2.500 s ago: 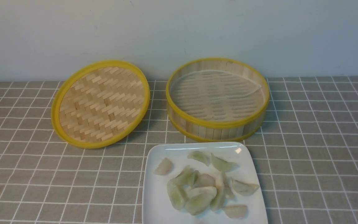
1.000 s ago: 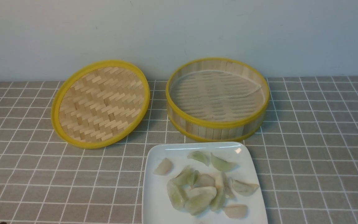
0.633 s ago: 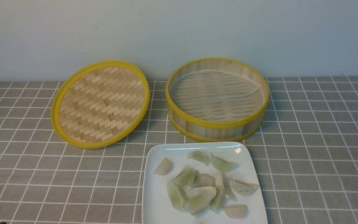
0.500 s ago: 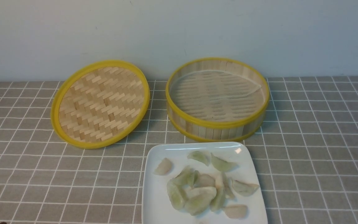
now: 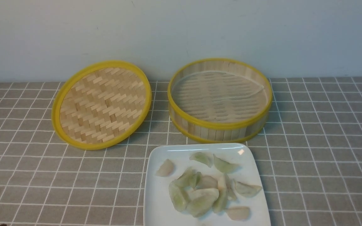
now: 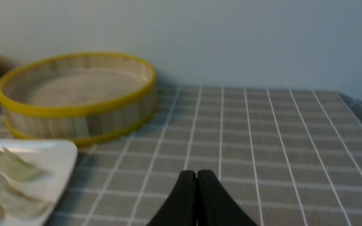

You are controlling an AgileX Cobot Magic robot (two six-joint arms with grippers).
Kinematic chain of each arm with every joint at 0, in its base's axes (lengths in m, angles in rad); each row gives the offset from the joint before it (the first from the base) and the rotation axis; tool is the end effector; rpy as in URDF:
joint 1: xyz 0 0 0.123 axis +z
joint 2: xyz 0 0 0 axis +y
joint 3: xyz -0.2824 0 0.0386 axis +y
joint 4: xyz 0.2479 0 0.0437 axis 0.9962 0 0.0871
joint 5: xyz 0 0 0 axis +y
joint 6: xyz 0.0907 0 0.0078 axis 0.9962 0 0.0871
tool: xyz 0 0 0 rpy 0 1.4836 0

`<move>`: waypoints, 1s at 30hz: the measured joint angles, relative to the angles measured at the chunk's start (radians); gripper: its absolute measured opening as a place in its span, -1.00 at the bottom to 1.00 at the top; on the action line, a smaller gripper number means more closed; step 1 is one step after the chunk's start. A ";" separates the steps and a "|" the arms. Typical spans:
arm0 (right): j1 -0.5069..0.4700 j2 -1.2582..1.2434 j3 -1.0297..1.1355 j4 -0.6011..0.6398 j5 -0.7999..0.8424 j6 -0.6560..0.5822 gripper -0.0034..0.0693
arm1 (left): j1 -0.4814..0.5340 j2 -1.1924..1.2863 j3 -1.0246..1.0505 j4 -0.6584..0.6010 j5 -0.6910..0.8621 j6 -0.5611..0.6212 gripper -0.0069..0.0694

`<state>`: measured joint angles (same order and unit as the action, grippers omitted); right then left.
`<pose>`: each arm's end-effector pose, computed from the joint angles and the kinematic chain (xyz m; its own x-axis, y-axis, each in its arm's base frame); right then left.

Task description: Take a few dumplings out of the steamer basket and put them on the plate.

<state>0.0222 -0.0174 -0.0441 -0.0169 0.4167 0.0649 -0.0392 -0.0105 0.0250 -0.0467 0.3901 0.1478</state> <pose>0.0495 0.0005 0.1913 -0.2651 0.0435 -0.9632 -0.0025 0.9989 0.0459 0.0521 -0.0037 0.1702 -0.3039 0.1164 -0.9456 0.0883 0.9917 0.0937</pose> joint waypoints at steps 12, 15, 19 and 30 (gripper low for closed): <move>-0.033 0.000 0.060 -0.007 -0.013 0.000 -0.95 | 0.000 0.000 0.000 0.000 -0.001 0.000 -0.83; -0.033 0.000 0.061 -0.007 -0.015 0.000 -0.95 | 0.000 0.000 0.000 0.000 -0.001 0.000 -0.83; -0.033 0.000 0.061 -0.007 -0.015 0.000 -0.95 | 0.000 0.000 0.000 0.000 -0.001 0.000 -0.83; -0.033 0.000 0.061 -0.007 -0.015 0.000 -0.95 | 0.000 0.000 0.000 0.000 -0.001 0.000 -0.83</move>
<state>-0.0110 -0.0174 0.0174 -0.0240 0.4013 0.0649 -0.0392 -0.0105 0.0250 -0.0467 0.3891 0.1478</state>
